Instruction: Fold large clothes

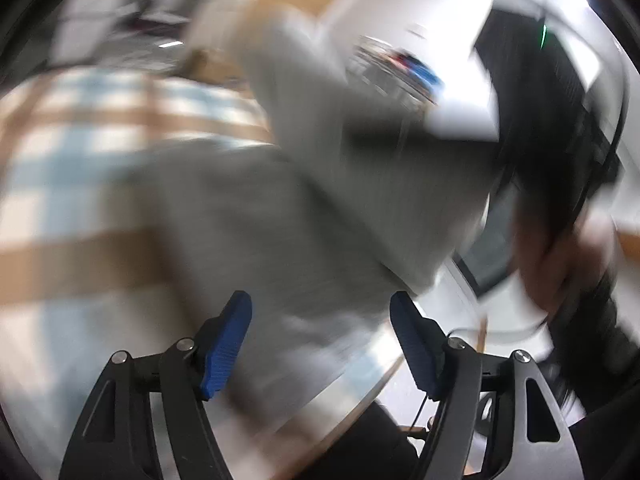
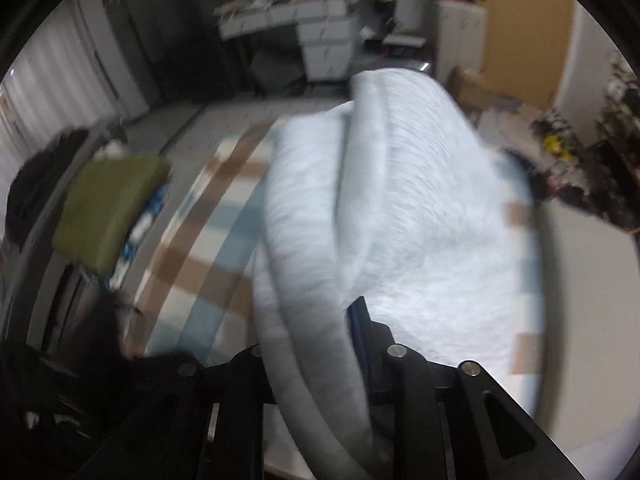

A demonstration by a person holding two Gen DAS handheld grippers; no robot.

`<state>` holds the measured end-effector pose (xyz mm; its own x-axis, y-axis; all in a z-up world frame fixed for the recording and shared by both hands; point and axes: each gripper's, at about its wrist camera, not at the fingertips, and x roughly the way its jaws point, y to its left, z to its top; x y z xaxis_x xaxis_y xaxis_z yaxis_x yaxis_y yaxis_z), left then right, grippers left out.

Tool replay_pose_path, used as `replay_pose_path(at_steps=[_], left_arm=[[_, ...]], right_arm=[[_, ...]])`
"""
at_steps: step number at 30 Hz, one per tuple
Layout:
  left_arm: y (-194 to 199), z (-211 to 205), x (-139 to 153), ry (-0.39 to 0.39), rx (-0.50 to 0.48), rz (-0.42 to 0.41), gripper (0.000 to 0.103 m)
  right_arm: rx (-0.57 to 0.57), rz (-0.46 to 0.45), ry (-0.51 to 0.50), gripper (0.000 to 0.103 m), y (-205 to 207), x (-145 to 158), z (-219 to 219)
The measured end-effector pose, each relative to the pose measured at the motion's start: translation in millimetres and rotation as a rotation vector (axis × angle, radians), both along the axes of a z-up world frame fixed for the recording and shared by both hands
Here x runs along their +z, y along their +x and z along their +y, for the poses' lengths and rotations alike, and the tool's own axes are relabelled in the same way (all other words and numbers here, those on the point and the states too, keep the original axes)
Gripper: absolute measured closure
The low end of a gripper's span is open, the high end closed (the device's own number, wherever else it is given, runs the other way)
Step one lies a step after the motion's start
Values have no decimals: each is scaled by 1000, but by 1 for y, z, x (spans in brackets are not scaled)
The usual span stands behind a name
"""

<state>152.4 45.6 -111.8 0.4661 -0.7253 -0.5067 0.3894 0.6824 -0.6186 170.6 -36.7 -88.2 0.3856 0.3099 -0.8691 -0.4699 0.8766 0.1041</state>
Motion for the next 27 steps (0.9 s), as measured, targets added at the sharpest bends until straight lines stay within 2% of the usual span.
replay_pose_path(at_steps=[1,3,4,5,6,7,10,12,13,15,16,20,21,22,23,25,27], left_arm=[[-7,26,-1,-31,44,9,31],[-20,62,1,-14,134,-8,23],[-23,75,2,1,167,-21,21],[-23,82,4,19,186,-22,21],[-23,83,7,33,187,-27,21],[-21,83,10,43,185,-40,21],[-12,66,22,97,165,-72,21],[-4,48,29,85,135,-86,21],[0,38,33,76,109,-84,21],[13,9,33,68,58,-85,21],[18,-5,36,65,25,-91,21],[33,-70,33,61,-142,-58,21],[36,-79,28,69,-160,-39,21],[39,-86,22,97,-156,-7,21],[39,-90,14,117,-152,19,21],[37,-87,6,122,-125,51,21],[31,-79,5,108,-109,72,21]], right_arm=[[14,66,-7,73,-1,-34,20],[20,210,39,72,-4,-94,35],[3,293,98,74,-5,-120,36],[-2,355,169,74,-7,-134,34],[-7,345,222,74,-12,-137,30],[0,282,254,74,-21,-129,24],[36,164,407,64,-50,-92,-7],[23,88,505,46,-71,-62,-43],[14,31,538,41,-83,-49,-62],[-24,-76,545,23,-98,-32,-94],[-61,-108,532,22,-101,-29,-111],[-133,-93,526,22,-93,-50,-153],[-146,-51,544,22,-86,-63,-163],[-151,15,565,22,-77,-75,-169],[-152,119,610,23,-65,-99,-174],[-140,215,664,23,-57,-128,-172],[-94,178,581,21,-57,-130,-160]])
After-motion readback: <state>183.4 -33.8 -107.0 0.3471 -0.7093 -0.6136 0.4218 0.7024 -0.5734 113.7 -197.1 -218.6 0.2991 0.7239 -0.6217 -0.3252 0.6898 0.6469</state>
